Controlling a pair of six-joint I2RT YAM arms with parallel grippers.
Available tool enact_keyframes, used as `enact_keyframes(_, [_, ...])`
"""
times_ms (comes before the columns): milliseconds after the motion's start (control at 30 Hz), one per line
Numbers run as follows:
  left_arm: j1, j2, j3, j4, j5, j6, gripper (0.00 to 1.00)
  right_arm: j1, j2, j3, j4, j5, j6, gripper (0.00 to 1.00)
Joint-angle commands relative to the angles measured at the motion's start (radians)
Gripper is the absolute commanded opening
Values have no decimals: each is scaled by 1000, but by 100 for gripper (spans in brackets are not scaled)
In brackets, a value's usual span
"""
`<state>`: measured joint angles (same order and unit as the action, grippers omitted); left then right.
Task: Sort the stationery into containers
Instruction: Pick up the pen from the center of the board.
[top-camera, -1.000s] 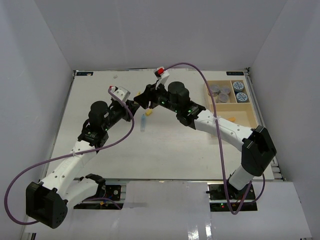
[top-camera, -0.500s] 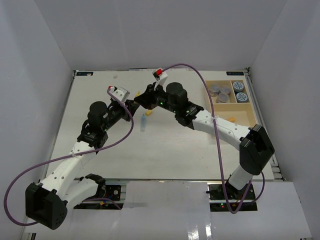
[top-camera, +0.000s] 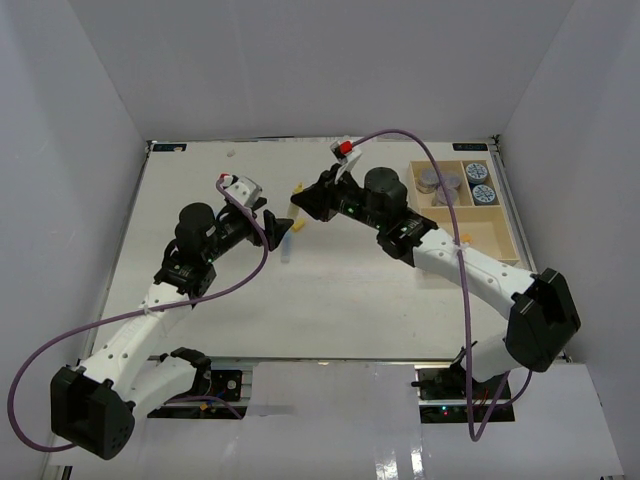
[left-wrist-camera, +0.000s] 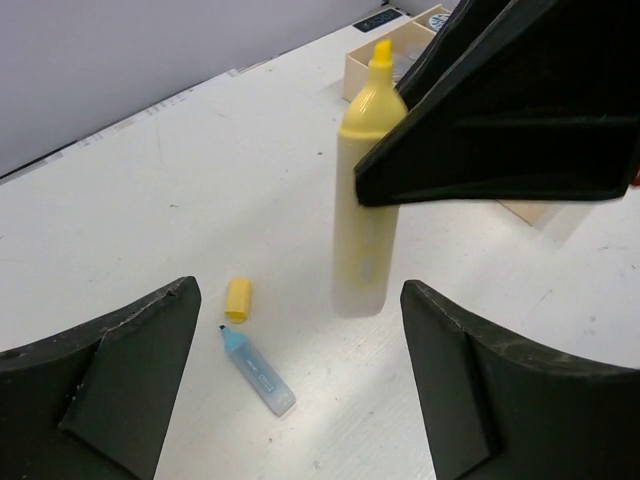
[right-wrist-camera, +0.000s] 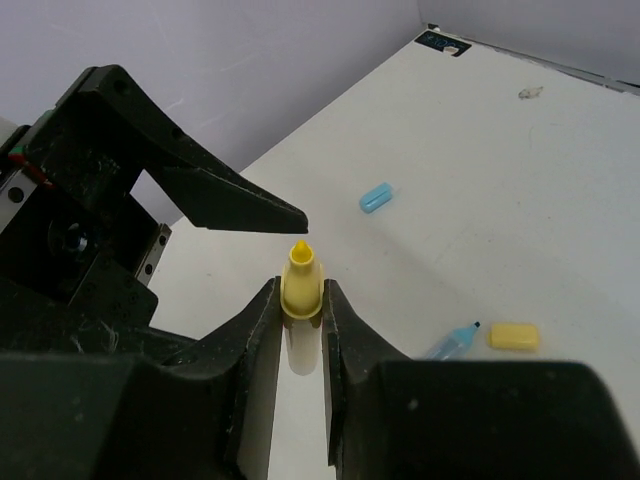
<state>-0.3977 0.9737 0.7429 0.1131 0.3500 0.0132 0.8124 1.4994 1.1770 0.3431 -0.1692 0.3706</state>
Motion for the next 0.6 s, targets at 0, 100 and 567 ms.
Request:
enact_keyframes(0, [-1, -39, 1, 2, 98, 10, 93, -48, -86, -39, 45, -114, -64, 8])
enact_keyframes(100, [2, -50, 3, 2, 170, 31, 93, -102, -133, -79, 46, -232, -90, 8])
enact_keyframes(567, [10, 92, 128, 134, 635, -120, 82, -186, -203, -11, -39, -697, -229, 8])
